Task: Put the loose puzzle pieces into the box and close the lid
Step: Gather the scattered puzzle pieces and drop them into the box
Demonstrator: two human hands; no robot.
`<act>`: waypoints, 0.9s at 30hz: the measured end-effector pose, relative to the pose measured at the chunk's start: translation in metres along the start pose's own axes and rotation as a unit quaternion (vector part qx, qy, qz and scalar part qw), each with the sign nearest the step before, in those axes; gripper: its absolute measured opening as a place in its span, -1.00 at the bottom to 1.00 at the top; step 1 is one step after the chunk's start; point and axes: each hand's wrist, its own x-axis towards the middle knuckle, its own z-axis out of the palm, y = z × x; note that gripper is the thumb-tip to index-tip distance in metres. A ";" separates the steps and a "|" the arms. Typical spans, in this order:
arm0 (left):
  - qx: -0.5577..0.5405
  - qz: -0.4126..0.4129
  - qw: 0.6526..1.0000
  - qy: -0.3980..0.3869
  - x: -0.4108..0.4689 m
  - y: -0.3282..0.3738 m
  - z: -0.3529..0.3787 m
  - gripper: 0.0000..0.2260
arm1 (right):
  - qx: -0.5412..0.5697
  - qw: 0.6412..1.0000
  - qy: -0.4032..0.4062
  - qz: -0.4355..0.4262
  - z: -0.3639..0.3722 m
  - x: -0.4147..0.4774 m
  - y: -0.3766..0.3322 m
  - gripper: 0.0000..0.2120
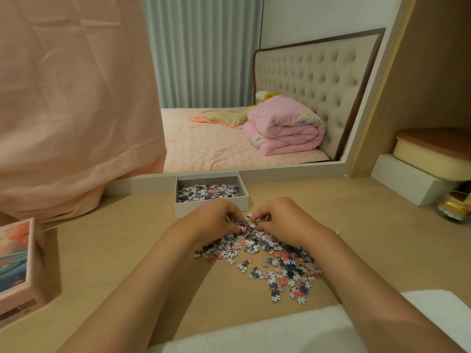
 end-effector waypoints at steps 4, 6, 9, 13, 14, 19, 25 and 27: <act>-0.031 0.018 0.999 0.031 -0.001 -0.006 -0.019 -0.86 | 0.068 0.997 0.030 0.002 -0.006 0.011 -0.013 -0.85; -0.057 0.016 0.996 0.069 -0.002 -0.012 -0.031 -0.87 | 0.081 0.995 0.051 -0.013 -0.010 0.025 -0.022 -0.84; -0.101 0.007 0.984 0.144 -0.001 -0.026 -0.045 -0.87 | 0.088 0.993 0.074 -0.036 -0.014 0.050 -0.040 -0.86; -0.119 -0.005 0.960 0.251 0.005 -0.047 -0.054 -0.86 | 0.093 0.989 0.106 -0.047 -0.012 0.088 -0.064 -0.86; -0.112 -0.007 0.956 0.270 0.007 -0.051 -0.055 -0.85 | 0.081 0.989 0.111 -0.048 -0.010 0.096 -0.069 -0.85; -0.061 -0.018 0.980 0.188 0.011 -0.070 -0.047 -0.74 | 0.006 0.998 0.020 -0.054 0.013 0.118 -0.072 -0.78; -0.036 -0.023 0.984 0.170 0.014 -0.074 -0.042 -0.70 | 0.041 0.996 0.071 -0.041 0.019 0.119 -0.057 -0.80; -0.016 -0.035 0.986 0.165 0.015 -0.075 -0.042 -0.71 | 0.043 0.996 0.065 -0.040 0.018 0.116 -0.052 -0.78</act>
